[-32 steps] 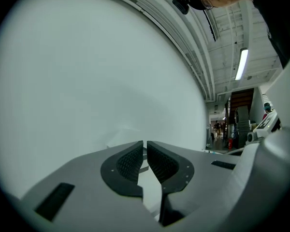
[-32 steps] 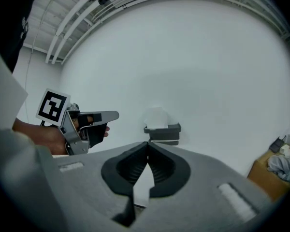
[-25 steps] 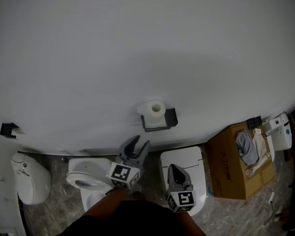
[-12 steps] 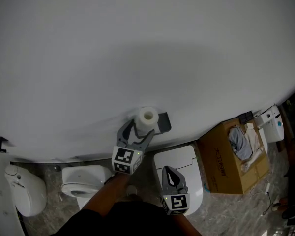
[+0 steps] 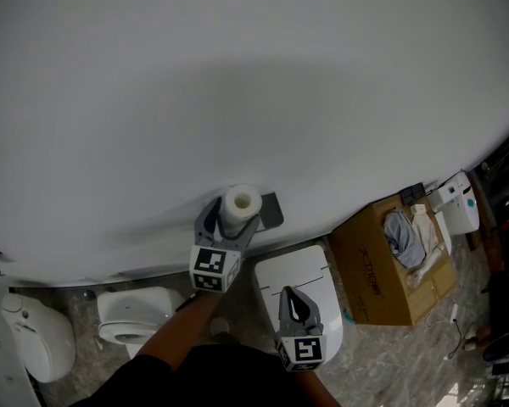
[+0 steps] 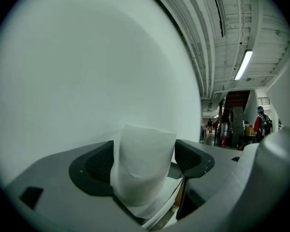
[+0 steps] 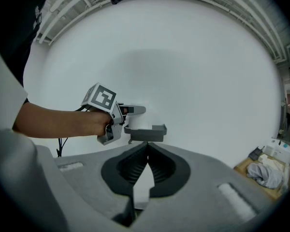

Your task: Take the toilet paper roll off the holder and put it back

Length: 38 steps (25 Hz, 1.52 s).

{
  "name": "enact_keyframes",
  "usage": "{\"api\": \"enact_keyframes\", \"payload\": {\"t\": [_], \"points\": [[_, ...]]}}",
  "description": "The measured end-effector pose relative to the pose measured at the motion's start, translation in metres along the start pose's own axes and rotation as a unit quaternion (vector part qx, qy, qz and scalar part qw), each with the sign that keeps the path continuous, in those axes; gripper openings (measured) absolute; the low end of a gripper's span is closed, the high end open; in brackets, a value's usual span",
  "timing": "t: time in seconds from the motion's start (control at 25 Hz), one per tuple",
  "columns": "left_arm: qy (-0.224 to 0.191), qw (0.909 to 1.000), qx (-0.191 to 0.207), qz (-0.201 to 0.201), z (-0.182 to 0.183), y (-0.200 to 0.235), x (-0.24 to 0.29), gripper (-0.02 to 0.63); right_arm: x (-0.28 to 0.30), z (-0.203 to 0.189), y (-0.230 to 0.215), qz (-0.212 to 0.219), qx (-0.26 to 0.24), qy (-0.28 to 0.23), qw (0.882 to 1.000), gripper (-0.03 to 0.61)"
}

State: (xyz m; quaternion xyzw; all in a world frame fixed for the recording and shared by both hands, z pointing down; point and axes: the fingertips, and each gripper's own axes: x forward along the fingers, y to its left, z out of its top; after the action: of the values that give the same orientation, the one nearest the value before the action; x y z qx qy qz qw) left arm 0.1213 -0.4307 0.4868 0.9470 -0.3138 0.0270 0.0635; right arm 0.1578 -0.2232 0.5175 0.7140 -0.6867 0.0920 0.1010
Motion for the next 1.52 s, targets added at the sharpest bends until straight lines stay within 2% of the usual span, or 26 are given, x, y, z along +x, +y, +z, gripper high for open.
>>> {"api": "enact_keyframes", "payload": {"t": [0.28, 0.68, 1.12, 1.28, 1.52], "points": [[-0.008, 0.9999, -0.01, -0.007, -0.001, -0.002, 0.007, 0.359, -0.01, -0.001, -0.014, -0.012, 0.007, -0.024, 1.0, -0.002], [-0.036, 0.9992, -0.013, -0.012, 0.01, -0.004, -0.012, 0.333, -0.022, -0.004, -0.015, -0.005, 0.009, -0.023, 1.0, -0.002], [-0.118, 0.9929, -0.001, 0.02, 0.082, -0.018, -0.089, 0.333, -0.04, -0.008, -0.002, 0.025, 0.008, -0.021, 0.999, -0.002], [-0.144, 0.9891, -0.017, 0.027, 0.106, -0.021, -0.129, 0.333, -0.041, -0.007, 0.008, 0.038, 0.014, -0.024, 0.999, -0.002], [-0.157, 0.9859, 0.005, 0.057, 0.117, -0.032, -0.193, 0.333, -0.039, 0.006, 0.035, 0.071, -0.009, -0.043, 0.997, -0.002]]}}
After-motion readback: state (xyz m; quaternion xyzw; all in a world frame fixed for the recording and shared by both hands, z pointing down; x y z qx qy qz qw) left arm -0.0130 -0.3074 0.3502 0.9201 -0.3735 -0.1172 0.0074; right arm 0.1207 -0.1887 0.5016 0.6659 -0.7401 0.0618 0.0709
